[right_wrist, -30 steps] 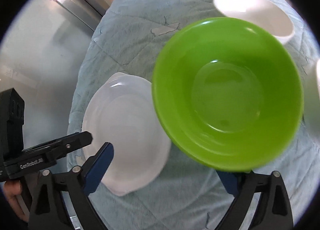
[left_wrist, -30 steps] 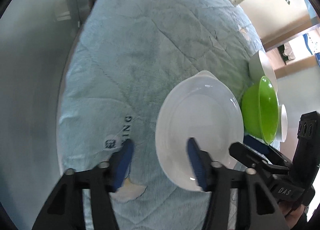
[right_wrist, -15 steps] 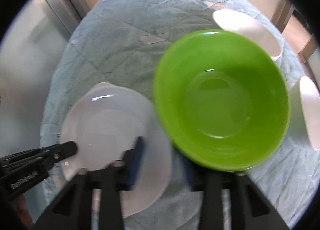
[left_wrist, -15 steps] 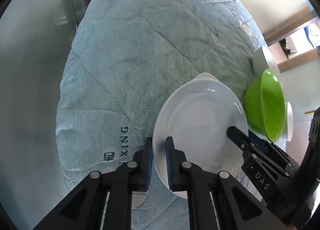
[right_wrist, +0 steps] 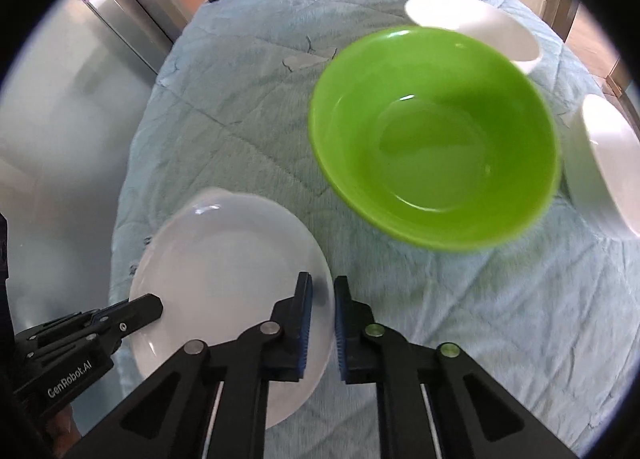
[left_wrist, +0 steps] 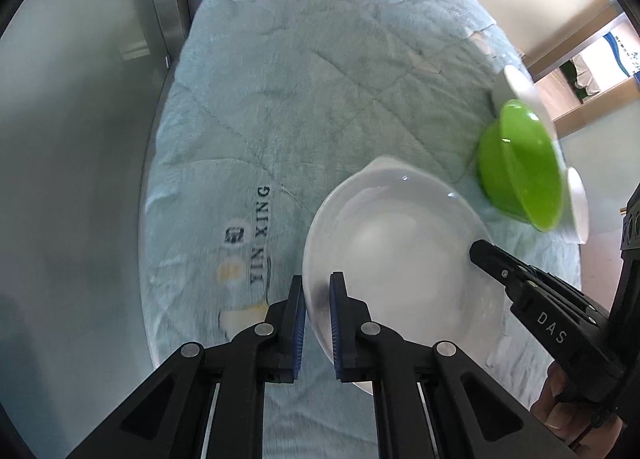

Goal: Organize plates and bowls
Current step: 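Carry the second dish over the stacked plate and lower it on top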

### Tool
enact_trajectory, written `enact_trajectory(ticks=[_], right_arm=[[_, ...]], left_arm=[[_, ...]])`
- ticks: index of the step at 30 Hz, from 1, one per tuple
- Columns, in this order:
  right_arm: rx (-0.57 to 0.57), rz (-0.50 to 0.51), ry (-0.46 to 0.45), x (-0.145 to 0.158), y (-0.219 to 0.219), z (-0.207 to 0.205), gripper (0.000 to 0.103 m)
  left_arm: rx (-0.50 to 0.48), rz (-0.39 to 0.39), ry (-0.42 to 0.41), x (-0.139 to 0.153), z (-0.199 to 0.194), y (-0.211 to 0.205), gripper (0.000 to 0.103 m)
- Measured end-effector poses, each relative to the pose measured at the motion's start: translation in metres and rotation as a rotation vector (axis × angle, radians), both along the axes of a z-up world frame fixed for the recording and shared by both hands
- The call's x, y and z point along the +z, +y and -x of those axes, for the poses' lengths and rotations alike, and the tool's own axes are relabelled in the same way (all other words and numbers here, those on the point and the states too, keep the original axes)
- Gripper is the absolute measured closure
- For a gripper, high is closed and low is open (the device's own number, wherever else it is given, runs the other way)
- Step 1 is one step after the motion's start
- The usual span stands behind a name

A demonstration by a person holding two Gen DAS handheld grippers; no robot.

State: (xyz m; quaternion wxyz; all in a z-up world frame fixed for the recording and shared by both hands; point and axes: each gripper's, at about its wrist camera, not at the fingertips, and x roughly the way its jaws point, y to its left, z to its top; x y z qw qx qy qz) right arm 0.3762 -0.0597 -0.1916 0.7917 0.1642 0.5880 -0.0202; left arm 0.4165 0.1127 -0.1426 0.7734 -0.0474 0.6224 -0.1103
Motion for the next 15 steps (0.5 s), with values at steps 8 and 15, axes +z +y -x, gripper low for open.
enact_trajectory(ticks=[8,15], right_arm=[[-0.029,-0.046,-0.104,0.078,-0.025,0.055,0.096],[-0.014,-0.092,-0.173,0.14,-0.04,0.11,0.096]], left_arm=[[-0.016,0.02,-0.114,0.08,0.053,-0.021,0.096],[-0.031,-0.017,-0.227,0.158,0.127,-0.045,0.096]])
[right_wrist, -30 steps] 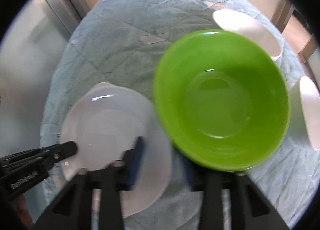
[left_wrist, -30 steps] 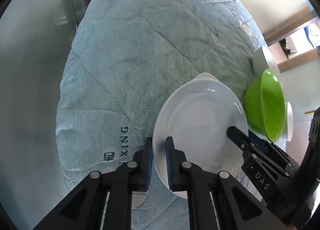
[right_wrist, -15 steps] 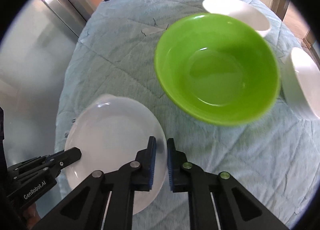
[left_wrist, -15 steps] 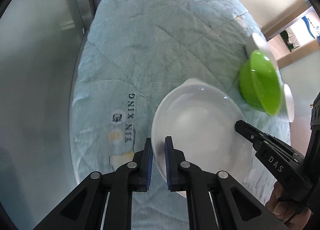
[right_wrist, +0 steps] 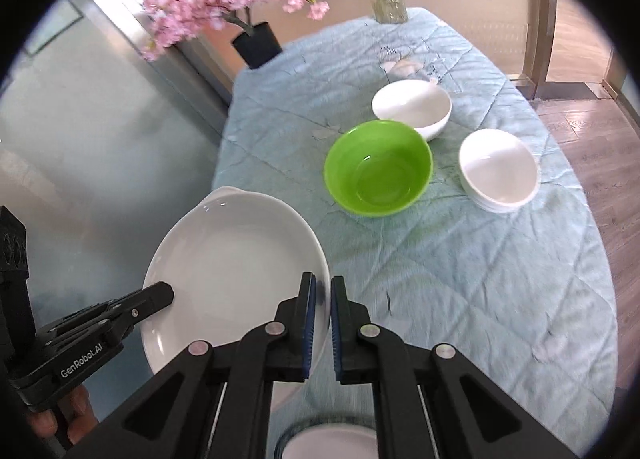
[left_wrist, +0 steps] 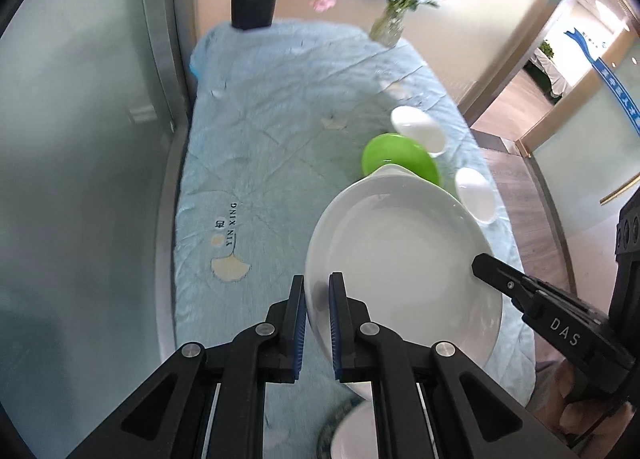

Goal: Organize plates and bowls
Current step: 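Carry the second dish over the stacked plate and lower it on top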

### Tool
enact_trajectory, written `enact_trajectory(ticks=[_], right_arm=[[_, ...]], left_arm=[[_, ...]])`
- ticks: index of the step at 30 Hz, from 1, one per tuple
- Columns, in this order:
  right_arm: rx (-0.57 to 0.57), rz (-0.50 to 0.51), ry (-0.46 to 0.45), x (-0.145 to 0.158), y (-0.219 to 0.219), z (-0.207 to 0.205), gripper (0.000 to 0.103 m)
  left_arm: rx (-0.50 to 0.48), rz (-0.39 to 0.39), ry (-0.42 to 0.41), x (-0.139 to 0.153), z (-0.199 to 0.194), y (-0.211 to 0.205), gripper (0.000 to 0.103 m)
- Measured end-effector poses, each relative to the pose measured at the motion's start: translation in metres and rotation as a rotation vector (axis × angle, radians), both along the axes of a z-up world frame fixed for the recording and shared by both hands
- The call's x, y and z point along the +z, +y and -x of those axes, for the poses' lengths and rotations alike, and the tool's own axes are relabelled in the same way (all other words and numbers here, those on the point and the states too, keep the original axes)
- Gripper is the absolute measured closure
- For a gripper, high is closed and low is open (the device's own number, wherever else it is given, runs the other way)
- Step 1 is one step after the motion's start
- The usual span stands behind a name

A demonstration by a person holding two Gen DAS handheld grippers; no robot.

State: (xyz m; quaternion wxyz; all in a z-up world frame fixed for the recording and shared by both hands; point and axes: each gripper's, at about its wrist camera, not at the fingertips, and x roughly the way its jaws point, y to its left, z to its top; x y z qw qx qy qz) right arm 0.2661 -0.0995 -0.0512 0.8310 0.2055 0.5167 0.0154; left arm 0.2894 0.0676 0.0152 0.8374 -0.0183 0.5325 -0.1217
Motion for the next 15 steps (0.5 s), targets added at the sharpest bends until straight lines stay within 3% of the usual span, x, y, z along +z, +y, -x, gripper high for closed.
enact_trajectory(ticks=[4,7,15], right_arm=[[0.041,-0.01,-0.026,0.025,0.0,0.036,0.097],[0.058,-0.026,-0.017,0.033,0.0,0.062,0.097],[0.08,-0.02,0.075,0.009,0.006,0.111,0.097]], left_arm=[[0.002,0.014,-0.018,0.024,0.046,0.003,0.096],[0.011,0.033,0.0,0.026,0.077,0.004,0.096],[0.039,0.084,0.107,-0.02,0.134,0.01,0.096]])
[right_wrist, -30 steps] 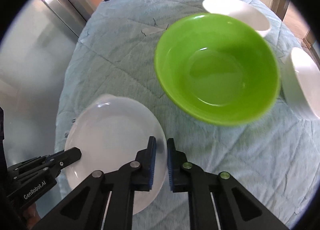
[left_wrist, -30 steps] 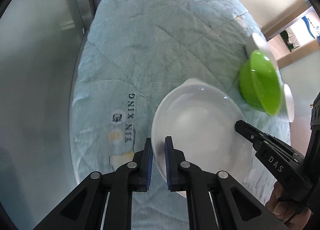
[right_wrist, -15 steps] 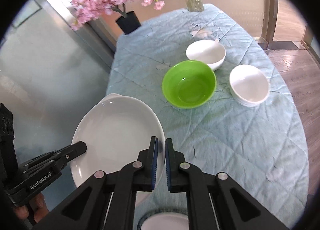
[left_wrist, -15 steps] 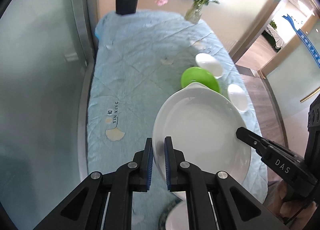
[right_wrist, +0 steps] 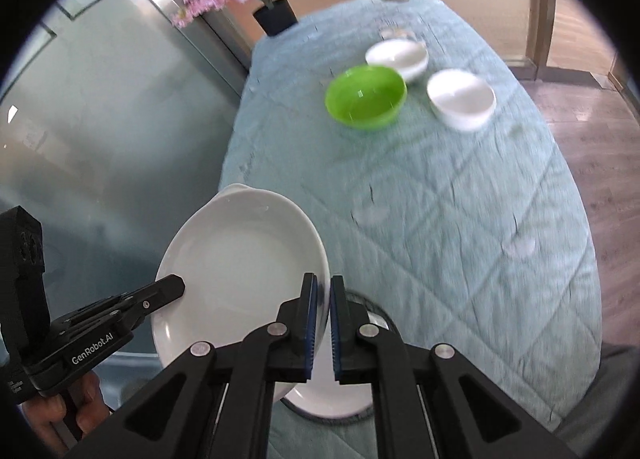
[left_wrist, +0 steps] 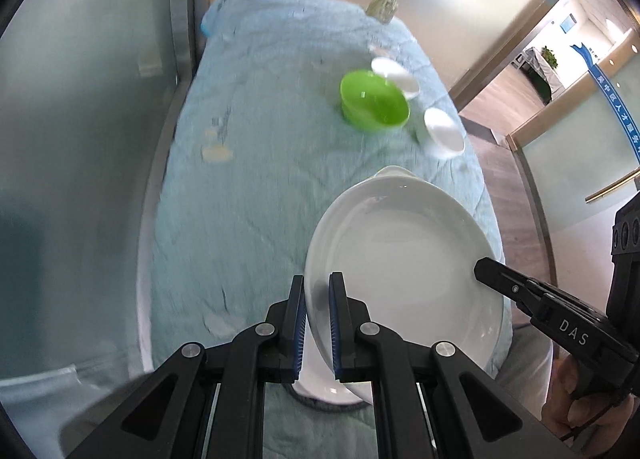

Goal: Organize plates and bowls
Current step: 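Carry the second dish over the stacked plate and lower it on top, then open both grippers and lift them off the stack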

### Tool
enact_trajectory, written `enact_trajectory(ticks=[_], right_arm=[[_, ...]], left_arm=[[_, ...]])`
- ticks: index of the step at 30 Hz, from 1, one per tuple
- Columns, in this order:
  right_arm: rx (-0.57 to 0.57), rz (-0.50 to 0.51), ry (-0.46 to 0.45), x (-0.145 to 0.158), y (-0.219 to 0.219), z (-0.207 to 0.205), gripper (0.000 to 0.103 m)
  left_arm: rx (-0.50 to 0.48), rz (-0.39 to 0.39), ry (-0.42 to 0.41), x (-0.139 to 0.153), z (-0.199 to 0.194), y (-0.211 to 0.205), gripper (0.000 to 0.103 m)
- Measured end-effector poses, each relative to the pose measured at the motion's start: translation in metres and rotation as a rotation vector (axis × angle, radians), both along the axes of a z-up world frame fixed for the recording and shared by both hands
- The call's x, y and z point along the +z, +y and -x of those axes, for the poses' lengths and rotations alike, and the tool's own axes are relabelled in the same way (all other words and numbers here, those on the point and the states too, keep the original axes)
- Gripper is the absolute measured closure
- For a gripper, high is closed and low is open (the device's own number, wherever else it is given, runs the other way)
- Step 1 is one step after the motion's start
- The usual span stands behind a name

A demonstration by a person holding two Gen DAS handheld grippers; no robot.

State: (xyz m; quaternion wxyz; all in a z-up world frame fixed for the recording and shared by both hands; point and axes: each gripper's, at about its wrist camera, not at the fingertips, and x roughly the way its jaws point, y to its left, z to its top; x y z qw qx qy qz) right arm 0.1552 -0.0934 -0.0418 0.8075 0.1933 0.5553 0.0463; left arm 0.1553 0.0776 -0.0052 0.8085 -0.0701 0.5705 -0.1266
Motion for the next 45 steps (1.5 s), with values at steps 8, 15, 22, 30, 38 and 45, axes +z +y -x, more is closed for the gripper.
enact_trajectory(ticks=[8,15,22,30,38,45], right_arm=[[-0.014,-0.042,0.117,-0.042,0.0,0.025,0.097],[-0.02,-0.024,0.198,-0.078,-0.002,0.032,0.097],[-0.033,-0.059,0.291,-0.116,-0.002,0.034,0.097],[-0.015,-0.028,0.315,-0.132,0.0,0.034,0.095],[-0.02,-0.011,0.322,-0.135,0.002,0.033,0.094],[-0.008,0.022,0.284,-0.126,0.003,0.031,0.094]], left_arm=[[0.003,0.015,0.087,-0.048,0.021,0.007,0.097],[0.0,0.018,0.155,-0.097,0.015,0.002,0.097],[0.006,-0.012,0.208,-0.133,0.013,0.002,0.096],[0.017,0.008,0.243,-0.154,0.01,0.001,0.096],[0.011,0.014,0.256,-0.155,0.007,-0.001,0.095],[-0.002,0.013,0.276,-0.159,0.013,-0.003,0.095]])
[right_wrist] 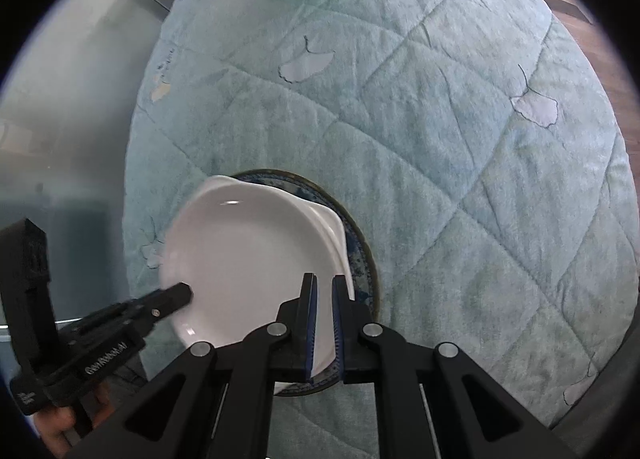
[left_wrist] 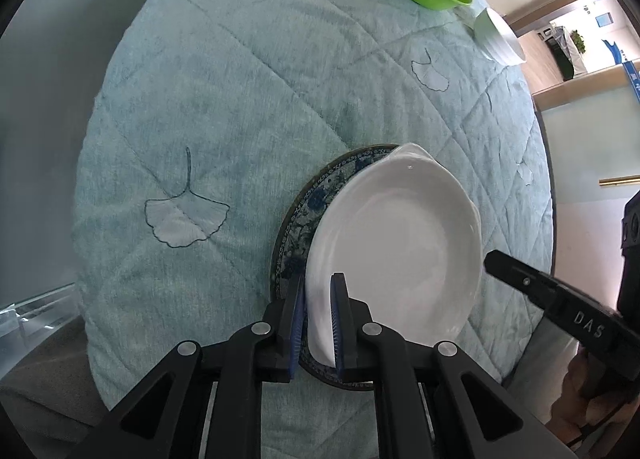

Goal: Organize plates and bowls
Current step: 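Open both grippers and lift them off the stack, then move both grippers toward the green plastic bowl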

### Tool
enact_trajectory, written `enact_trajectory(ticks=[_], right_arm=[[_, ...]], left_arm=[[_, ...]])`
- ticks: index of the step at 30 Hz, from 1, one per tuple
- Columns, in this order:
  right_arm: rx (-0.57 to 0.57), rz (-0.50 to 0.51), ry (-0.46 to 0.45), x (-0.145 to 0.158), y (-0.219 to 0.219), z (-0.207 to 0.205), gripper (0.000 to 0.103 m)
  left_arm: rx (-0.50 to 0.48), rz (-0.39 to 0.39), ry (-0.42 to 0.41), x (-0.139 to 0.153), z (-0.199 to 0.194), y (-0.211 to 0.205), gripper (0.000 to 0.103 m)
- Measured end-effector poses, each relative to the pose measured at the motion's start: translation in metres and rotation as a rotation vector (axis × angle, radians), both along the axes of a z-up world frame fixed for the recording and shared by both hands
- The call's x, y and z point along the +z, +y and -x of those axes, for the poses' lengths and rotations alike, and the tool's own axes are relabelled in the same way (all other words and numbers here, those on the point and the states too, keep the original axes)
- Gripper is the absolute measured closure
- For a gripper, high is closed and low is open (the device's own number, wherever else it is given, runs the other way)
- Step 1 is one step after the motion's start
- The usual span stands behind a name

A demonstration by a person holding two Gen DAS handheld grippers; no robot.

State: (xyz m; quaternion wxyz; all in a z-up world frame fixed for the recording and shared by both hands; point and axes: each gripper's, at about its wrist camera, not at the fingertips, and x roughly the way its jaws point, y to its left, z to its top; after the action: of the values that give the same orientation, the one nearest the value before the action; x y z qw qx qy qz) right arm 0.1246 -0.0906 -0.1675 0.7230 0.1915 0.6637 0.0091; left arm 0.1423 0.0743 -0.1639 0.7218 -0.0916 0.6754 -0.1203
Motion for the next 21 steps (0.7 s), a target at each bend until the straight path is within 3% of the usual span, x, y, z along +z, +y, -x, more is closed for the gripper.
enact_trajectory(ticks=[2,4,6,8,10,12,13,16,21], right_arm=[[0.019,0.034,-0.024,0.007,0.0,0.001,0.094],[0.041,0.048,-0.047,0.012,0.001,0.001,0.093],[0.068,0.068,-0.068,0.017,0.001,0.002,0.078],[0.086,0.075,-0.103,0.022,0.001,0.004,0.03],[0.094,0.069,-0.146,0.028,-0.001,0.006,0.015],[0.1,0.078,-0.177,0.038,-0.006,0.006,0.009],[0.101,0.079,-0.187,0.042,-0.009,0.006,0.003],[0.107,0.045,-0.248,0.059,-0.02,0.0,0.001],[0.116,0.061,-0.309,0.085,-0.038,-0.026,0.001]], left_arm=[[-0.003,-0.001,-0.007,0.003,0.001,-0.001,0.094],[-0.001,0.0,-0.014,0.006,0.001,0.001,0.088],[-0.001,-0.004,-0.041,0.015,0.002,0.004,0.079],[0.0,-0.032,-0.083,0.026,0.003,0.009,0.06],[0.002,-0.065,-0.162,0.046,0.005,0.013,0.026],[0.014,-0.072,-0.252,0.068,0.008,0.018,0.004],[0.037,-0.077,-0.297,0.078,0.009,0.021,0.001],[0.102,-0.068,-0.444,0.108,0.012,0.026,0.001],[0.064,-0.051,-0.538,0.148,-0.017,0.014,0.001]])
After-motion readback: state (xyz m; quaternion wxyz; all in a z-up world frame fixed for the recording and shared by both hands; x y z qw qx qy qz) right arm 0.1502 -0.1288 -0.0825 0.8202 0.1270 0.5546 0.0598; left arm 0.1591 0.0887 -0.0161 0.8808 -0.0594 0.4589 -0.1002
